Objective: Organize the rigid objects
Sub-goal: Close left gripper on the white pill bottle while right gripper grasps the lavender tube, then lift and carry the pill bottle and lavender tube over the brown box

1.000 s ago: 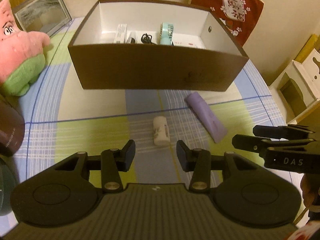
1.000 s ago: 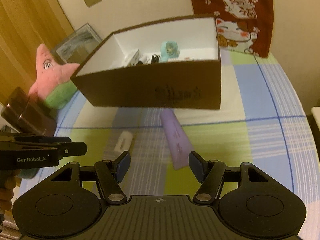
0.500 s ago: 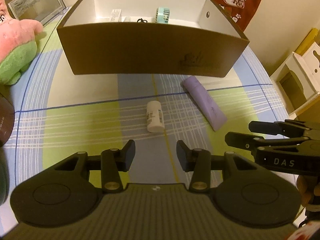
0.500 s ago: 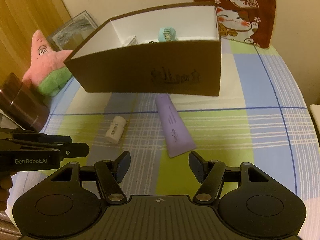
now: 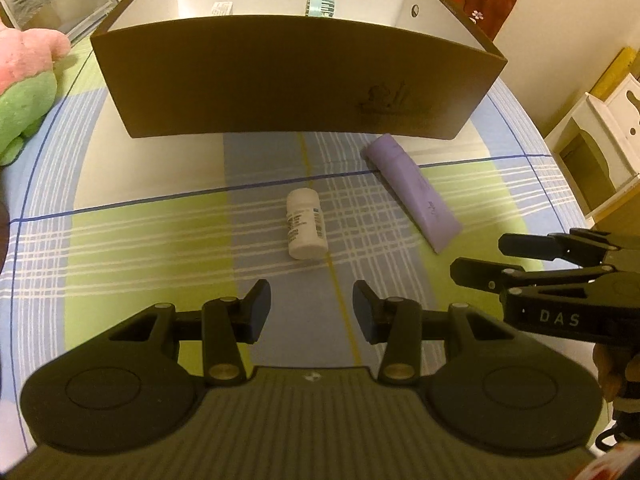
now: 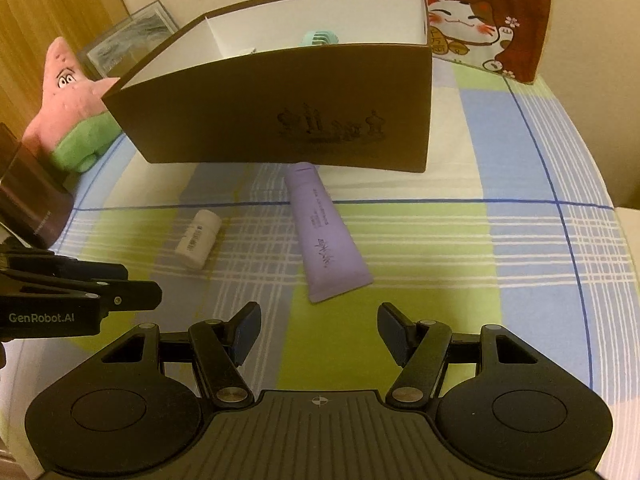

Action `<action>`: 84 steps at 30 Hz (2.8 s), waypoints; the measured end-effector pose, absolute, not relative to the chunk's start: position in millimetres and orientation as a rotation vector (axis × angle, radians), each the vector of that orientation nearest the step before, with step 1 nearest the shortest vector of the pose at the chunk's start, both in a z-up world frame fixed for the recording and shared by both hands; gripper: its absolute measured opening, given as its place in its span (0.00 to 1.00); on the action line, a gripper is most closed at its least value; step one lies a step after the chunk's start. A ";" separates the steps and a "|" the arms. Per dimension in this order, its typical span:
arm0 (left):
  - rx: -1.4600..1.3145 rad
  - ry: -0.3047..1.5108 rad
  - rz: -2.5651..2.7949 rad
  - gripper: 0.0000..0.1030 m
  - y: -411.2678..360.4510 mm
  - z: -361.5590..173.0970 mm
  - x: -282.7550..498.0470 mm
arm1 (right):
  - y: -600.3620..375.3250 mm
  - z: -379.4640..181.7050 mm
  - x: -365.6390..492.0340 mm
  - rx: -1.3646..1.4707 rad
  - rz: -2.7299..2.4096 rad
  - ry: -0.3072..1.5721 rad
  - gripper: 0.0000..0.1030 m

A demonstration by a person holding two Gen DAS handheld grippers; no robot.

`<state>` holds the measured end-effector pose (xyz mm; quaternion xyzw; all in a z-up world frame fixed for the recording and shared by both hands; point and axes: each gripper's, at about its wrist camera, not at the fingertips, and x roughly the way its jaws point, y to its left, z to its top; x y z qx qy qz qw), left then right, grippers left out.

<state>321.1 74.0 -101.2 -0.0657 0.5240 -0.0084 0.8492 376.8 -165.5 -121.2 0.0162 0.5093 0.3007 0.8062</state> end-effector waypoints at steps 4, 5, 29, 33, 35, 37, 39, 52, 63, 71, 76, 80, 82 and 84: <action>-0.134 1.104 -0.019 0.41 73.4 -107.4 325.1 | -163.7 -125.8 381.1 0.027 0.640 1.082 0.63; -0.134 1.104 -0.019 0.41 73.5 -108.9 326.4 | -163.1 -126.7 382.3 0.028 0.640 1.080 0.63; -0.112 1.072 -0.017 0.23 73.4 -137.2 369.7 | -135.0 -148.6 415.6 -0.039 0.681 0.987 0.62; -0.107 1.062 -0.003 0.23 76.2 -138.4 369.0 | -124.9 -149.9 421.3 -0.059 0.695 0.959 0.60; -0.103 1.060 0.007 0.23 77.6 -138.4 368.8 | -118.9 -150.8 424.0 -0.073 0.710 0.943 0.46; -0.101 1.059 0.016 0.23 79.4 -138.6 368.7 | -112.4 -152.9 426.2 -0.093 0.721 0.942 0.42; -0.105 1.060 0.024 0.23 81.6 -138.3 367.7 | -108.3 -154.8 426.3 -0.111 0.714 0.935 0.36; -0.141 1.084 0.000 0.23 81.5 -136.3 344.9 | -121.8 -151.5 384.4 -0.113 0.749 0.996 0.34; -0.088 1.075 -0.001 0.23 74.3 -137.2 346.7 | -111.6 -150.9 379.3 -0.179 0.747 0.965 0.34; -0.073 1.073 -0.003 0.23 74.7 -137.2 346.2 | -111.1 -151.6 381.8 -0.194 0.745 0.967 0.34; -0.068 1.074 -0.006 0.23 75.2 -137.3 345.7 | -111.2 -151.8 382.3 -0.191 0.748 0.969 0.33; -0.067 1.076 -0.011 0.23 75.7 -136.3 345.3 | -111.6 -151.8 381.5 -0.185 0.750 0.974 0.33; -0.067 1.078 -0.015 0.23 76.0 -135.8 345.6 | -112.7 -151.8 381.8 -0.178 0.752 0.980 0.33; -0.068 1.080 -0.019 0.23 76.0 -135.5 345.7 | -114.2 -151.7 382.7 -0.163 0.753 0.989 0.33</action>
